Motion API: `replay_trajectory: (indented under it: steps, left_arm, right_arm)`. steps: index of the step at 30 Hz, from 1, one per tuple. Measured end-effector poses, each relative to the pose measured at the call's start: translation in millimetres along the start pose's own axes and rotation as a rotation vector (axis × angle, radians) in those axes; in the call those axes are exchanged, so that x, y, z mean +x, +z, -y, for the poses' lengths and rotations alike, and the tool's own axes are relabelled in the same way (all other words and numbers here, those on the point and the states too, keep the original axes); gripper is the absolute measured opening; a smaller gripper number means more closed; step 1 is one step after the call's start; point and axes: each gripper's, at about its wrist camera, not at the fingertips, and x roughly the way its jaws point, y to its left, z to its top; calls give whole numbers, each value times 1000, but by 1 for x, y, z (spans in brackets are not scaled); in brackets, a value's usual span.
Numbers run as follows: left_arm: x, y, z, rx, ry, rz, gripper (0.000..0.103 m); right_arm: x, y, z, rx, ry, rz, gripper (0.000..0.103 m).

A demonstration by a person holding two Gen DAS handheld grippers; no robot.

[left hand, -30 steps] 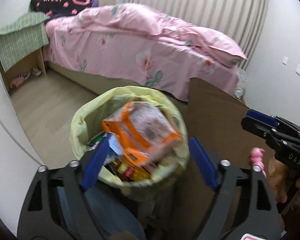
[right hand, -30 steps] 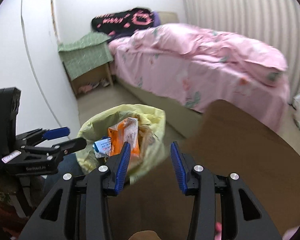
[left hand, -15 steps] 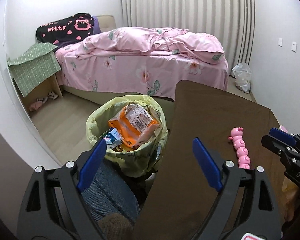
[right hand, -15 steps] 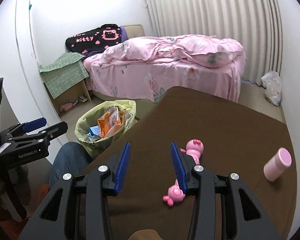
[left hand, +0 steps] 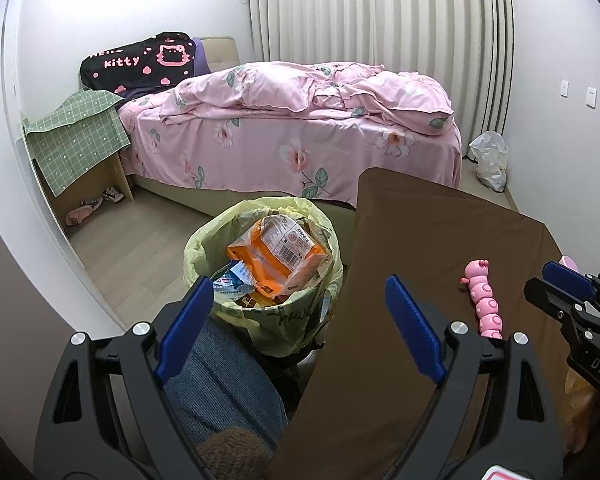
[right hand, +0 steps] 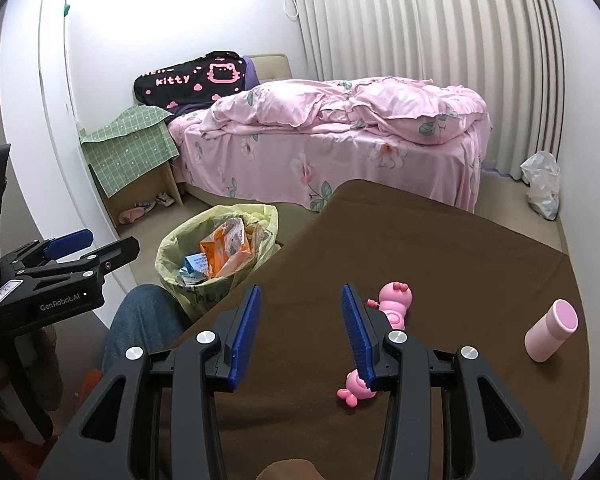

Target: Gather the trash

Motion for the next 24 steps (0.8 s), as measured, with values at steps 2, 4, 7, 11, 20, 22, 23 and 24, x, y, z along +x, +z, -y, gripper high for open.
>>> replay_trajectory:
  steps: [2,4,7,11,20,22,23,24]
  left_arm:
    - [1,0,1,3,0,0,84]
    - [1,0,2,7,-1,1,84]
    - [1,0,2,9,-2,4,84]
    - [1,1,3,14,-4,5,84]
    - [-1,1,6,25,-10,8,84]
    - [-1,1,6,25,-9,9,84]
    - [-1,1,6,24,-9,9,84]
    - [-1,1,6,24,-10,8,84]
  right_arm:
    - [0,0,0,3,-1,1,40]
    - [0,0,-1,6,-1,0,40]
    - [-1,1,0,3,-3,5,40]
    - [-2,2,0,7,-2,5,40]
    - [-2,3,1,6,-2,5,40]
    - [-2,2,0,6,-2,4,40]
    - [-3,3,1,6,-1,5,40]
    - [-3,3,1,6,-2,5,40]
